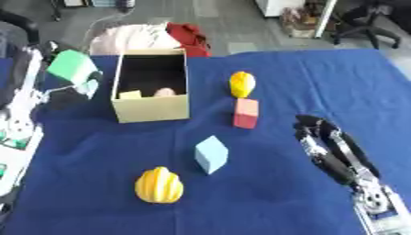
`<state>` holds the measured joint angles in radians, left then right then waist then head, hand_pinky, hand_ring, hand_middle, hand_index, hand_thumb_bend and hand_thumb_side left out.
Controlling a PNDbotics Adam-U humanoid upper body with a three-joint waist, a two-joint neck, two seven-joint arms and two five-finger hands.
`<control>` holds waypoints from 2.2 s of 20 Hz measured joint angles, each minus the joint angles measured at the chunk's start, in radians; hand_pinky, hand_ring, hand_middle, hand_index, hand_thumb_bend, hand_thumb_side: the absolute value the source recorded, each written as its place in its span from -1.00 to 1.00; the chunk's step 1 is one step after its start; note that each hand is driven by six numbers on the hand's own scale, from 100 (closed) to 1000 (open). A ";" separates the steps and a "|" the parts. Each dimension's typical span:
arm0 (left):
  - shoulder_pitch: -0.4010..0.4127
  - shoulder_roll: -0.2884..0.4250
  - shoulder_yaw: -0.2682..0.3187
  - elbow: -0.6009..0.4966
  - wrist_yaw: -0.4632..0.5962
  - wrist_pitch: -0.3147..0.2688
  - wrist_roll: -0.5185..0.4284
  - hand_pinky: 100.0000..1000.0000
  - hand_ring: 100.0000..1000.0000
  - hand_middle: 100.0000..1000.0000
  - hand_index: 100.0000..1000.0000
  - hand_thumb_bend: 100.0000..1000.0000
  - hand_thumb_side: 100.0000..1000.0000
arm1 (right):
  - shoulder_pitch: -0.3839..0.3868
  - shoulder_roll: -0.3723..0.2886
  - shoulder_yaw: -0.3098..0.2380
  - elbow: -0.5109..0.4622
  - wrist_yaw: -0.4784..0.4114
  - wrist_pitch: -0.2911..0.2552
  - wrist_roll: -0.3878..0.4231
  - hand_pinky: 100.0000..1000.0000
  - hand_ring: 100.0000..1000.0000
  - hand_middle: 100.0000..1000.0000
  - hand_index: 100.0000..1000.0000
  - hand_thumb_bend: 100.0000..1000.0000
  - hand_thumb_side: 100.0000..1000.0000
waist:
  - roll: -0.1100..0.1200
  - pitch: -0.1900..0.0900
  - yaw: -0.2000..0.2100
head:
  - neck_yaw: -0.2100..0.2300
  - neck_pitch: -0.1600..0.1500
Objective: Pick up objects on the table and place them in the box.
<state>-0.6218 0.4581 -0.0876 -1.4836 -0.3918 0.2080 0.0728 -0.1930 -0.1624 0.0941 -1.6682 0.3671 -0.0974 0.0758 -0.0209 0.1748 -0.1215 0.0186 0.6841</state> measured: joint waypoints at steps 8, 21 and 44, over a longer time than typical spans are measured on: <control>-0.123 -0.018 -0.058 0.278 -0.084 -0.106 -0.119 0.68 0.48 0.56 0.64 0.12 -0.31 | -0.001 0.000 0.006 0.003 -0.007 -0.001 0.006 0.72 0.36 0.38 0.70 -1.00 0.50 | 0.000 0.000 -0.033 | 0.010 -0.003; -0.002 0.001 0.007 0.031 0.053 -0.130 -0.030 0.67 0.37 0.39 0.45 0.06 -0.27 | -0.081 -0.026 -0.002 0.005 0.000 0.004 -0.002 0.72 0.37 0.40 0.72 -1.00 0.33 | 0.000 0.000 -0.007 | -0.006 -0.008; 0.342 -0.076 0.080 -0.310 0.244 -0.098 0.053 0.65 0.28 0.28 0.36 -0.03 -0.30 | -0.770 -0.127 -0.020 0.806 0.318 0.042 -0.022 0.72 0.49 0.52 0.81 -1.00 0.04 | 0.007 0.002 0.139 | -0.116 -0.027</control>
<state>-0.2799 0.3822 -0.0075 -1.7936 -0.1483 0.1101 0.1259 -0.9627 -0.2895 0.0745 -0.8620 0.6850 -0.0558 0.0543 -0.0135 0.1765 0.0178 -0.0978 0.6574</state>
